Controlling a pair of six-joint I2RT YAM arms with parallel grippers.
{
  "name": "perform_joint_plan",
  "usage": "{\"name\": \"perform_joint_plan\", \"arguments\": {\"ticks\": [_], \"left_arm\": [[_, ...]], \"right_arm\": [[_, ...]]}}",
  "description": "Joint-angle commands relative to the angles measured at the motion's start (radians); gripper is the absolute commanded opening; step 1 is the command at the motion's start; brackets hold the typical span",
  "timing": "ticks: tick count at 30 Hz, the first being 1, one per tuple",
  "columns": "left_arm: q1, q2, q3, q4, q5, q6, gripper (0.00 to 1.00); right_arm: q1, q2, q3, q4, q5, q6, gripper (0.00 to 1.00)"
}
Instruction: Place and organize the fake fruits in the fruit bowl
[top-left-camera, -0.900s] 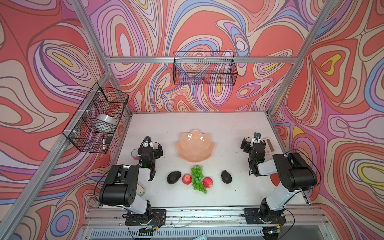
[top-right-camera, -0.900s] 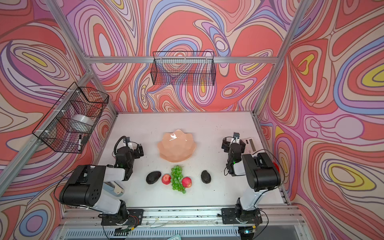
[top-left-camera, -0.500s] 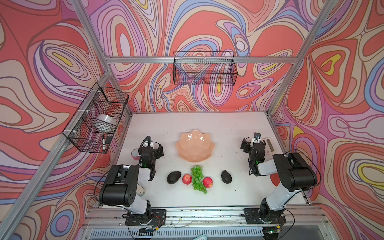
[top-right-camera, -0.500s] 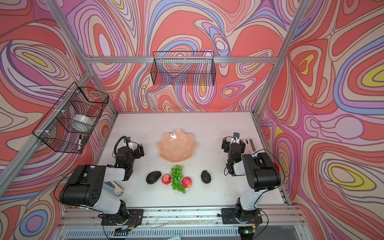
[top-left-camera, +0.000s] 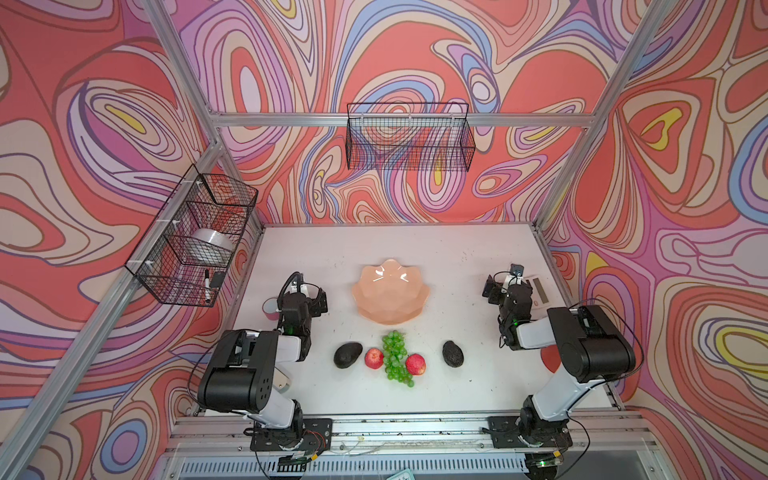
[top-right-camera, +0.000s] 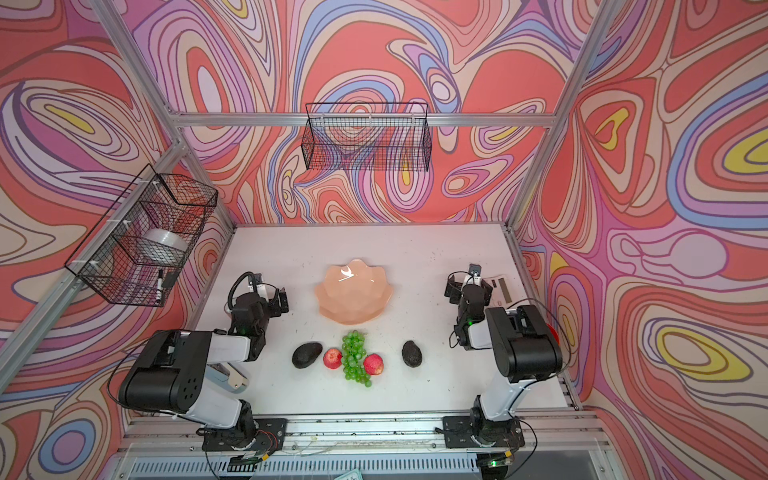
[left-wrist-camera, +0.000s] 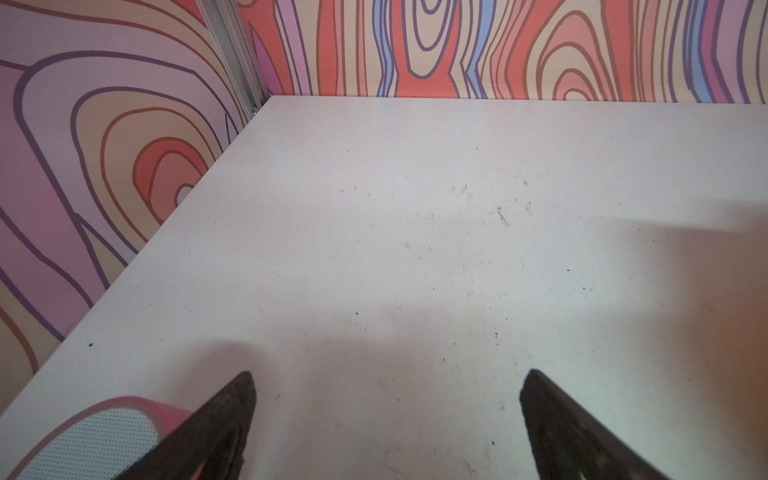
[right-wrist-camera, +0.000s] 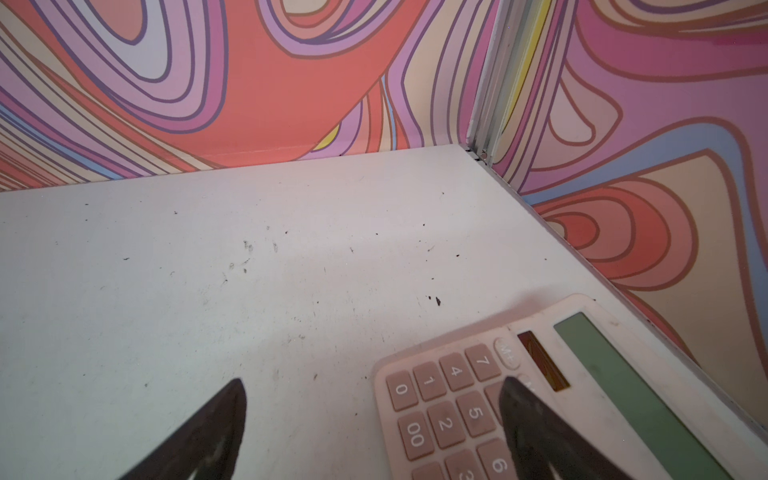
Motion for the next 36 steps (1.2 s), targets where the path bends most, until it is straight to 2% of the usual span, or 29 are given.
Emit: {"name": "perform_joint_plan", "arguments": {"ticks": [1,8,11,13,15,17,18,21,22,24,25,27,30,33,36], "left_arm": [[0.002,0.009,0.016,0.007,0.005,0.016,1.00],[0.000,0.006,-0.024,0.085,-0.033,0.003,1.00],[-0.001,0.006,0.007,0.022,-0.043,0.000,1.00],[-0.004,0.006,-0.004,0.045,-0.061,-0.004,1.00],[-0.015,-0.013,-0.029,0.082,-0.120,-0.013,1.00],[-0.016,-0.048,-0.055,0.104,-0.092,0.004,1.00],[-0.030,-0.080,-0.051,0.083,-0.120,0.020,1.00],[-0.053,-0.263,0.105,-0.345,-0.214,-0.027,1.00],[-0.050,-0.306,0.182,-0.490,-0.251,-0.068,1.00],[-0.050,-0.361,0.282,-0.671,-0.301,-0.162,1.00],[-0.050,-0.388,0.327,-0.757,-0.328,-0.228,1.00],[-0.050,-0.438,0.386,-0.892,-0.290,-0.283,1.00],[-0.050,-0.498,0.448,-1.020,-0.140,-0.286,1.00],[-0.050,-0.538,0.522,-1.173,-0.091,-0.299,1.00],[-0.044,-0.551,0.601,-1.319,-0.080,-0.266,0.99]], "right_arm": [[-0.003,0.004,0.011,-0.005,-0.006,0.007,0.98],[-0.003,0.003,0.009,-0.002,-0.006,0.005,0.98],[-0.004,0.001,0.004,0.009,-0.004,0.003,0.98],[-0.004,0.000,0.004,0.009,-0.009,0.004,0.98],[-0.003,-0.053,0.024,-0.069,-0.056,-0.025,0.98],[-0.003,-0.177,0.104,-0.325,-0.093,-0.028,0.98],[-0.002,-0.222,0.151,-0.443,-0.067,0.013,0.98],[-0.003,-0.311,0.326,-0.777,-0.042,0.122,0.98],[-0.003,-0.325,0.360,-0.832,-0.035,0.195,0.98],[-0.004,-0.353,0.402,-0.960,-0.010,0.348,0.98],[-0.006,-0.366,0.406,-0.985,-0.049,0.365,0.98],[-0.007,-0.400,0.391,-0.991,-0.167,0.342,0.98],[-0.004,-0.441,0.424,-1.127,-0.283,0.337,0.98],[0.015,-0.474,0.464,-1.321,-0.334,0.301,0.98],[0.065,-0.510,0.501,-1.527,-0.318,0.290,0.98]]}}
